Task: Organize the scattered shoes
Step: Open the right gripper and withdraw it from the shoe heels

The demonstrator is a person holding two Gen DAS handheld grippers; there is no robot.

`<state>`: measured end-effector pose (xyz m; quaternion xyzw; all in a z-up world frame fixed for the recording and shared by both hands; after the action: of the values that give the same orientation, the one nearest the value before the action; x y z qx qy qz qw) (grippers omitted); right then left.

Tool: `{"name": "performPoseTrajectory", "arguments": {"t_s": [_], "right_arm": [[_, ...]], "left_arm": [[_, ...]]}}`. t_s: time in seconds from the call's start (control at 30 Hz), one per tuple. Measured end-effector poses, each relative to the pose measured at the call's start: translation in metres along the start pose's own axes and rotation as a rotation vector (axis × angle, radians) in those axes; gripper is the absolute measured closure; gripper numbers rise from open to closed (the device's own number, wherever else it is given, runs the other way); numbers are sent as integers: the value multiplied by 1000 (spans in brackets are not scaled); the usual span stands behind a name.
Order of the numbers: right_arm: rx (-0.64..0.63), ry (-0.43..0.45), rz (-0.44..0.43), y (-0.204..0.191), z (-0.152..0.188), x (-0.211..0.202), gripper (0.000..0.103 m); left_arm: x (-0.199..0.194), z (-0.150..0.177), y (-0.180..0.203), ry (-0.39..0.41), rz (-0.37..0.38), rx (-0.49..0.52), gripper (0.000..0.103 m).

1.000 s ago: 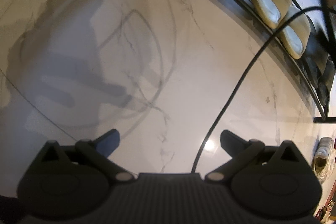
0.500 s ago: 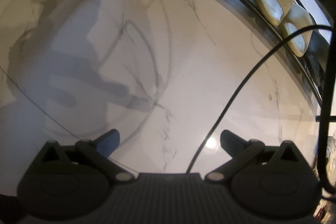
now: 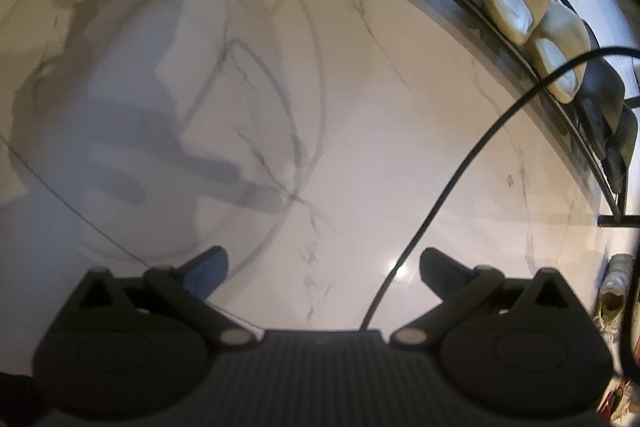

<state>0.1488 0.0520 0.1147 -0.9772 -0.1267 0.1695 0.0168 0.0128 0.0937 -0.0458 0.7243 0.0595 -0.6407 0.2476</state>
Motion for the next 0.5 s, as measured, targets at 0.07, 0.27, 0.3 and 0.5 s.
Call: {"name": "performPoseTrajectory", "arguments": {"t_s": [0.07, 0.27, 0.3, 0.5], "right_arm": [[-29, 33, -39, 0, -6, -18, 27], [-163, 212, 122, 33, -18, -68, 18], [-152, 181, 138, 41, -19, -63, 18], [-43, -22, 124, 77, -7, -17, 25]], "left_arm": [[1, 0, 0, -5, 4, -3, 1], [0, 2, 4, -9, 14, 13, 1], [0, 2, 4, -9, 13, 12, 1], [2, 1, 1, -12, 6, 1, 1]]}}
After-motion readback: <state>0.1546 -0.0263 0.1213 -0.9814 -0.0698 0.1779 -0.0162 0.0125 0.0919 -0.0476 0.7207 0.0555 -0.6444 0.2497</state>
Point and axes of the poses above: each gripper's, at about its wrist camera, not at the fingertips, and x roughly the way its jaws point, y to its right, z to its underside, the point moved 2 cm from there along x, roughly the way its jaws point, and after that the axes turned 1 degree about x, right-handed, at the moved point
